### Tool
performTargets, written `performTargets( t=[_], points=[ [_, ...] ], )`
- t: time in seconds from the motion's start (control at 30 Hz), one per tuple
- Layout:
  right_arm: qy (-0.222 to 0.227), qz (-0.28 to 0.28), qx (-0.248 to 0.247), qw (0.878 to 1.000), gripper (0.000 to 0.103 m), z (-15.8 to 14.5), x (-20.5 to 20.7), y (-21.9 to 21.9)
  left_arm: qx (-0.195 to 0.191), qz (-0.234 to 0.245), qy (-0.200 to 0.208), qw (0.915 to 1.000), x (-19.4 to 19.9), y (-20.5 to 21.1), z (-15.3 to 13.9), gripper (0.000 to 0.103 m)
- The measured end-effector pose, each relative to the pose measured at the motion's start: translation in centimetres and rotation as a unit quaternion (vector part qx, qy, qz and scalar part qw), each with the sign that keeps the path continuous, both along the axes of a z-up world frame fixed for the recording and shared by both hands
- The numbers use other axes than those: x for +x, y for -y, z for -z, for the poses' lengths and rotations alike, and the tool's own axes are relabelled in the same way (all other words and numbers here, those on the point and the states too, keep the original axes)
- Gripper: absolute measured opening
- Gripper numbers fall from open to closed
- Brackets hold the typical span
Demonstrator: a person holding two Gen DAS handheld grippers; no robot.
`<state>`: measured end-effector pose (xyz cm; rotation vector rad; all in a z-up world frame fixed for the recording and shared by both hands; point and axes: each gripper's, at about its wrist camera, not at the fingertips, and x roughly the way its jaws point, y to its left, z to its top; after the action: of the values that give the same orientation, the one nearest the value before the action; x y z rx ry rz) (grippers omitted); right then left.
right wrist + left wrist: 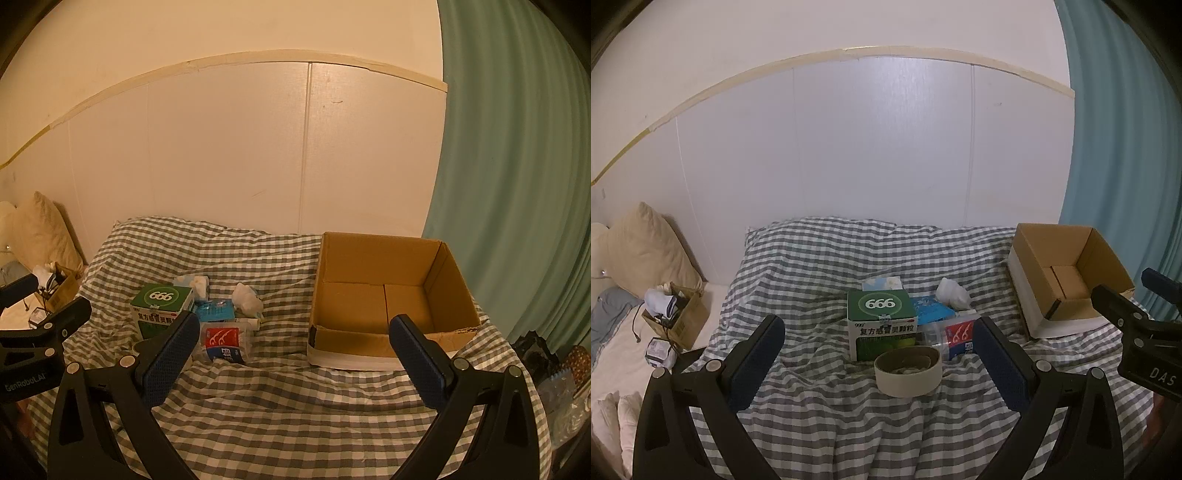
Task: Organize objects
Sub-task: 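Reach both tools toward the items on the bed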
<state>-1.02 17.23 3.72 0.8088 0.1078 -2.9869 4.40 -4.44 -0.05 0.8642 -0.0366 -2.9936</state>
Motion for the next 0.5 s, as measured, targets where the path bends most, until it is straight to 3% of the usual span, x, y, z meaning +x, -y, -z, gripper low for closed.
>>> performTargets(
  t=[0.5],
  points=[
    [0.002,0.002,-0.001,1.0,0.103,-0.02,0.07,-0.13,0.001,0.001,0.003,1.0,0.07,-0.06,0.23,0.103]
  ],
)
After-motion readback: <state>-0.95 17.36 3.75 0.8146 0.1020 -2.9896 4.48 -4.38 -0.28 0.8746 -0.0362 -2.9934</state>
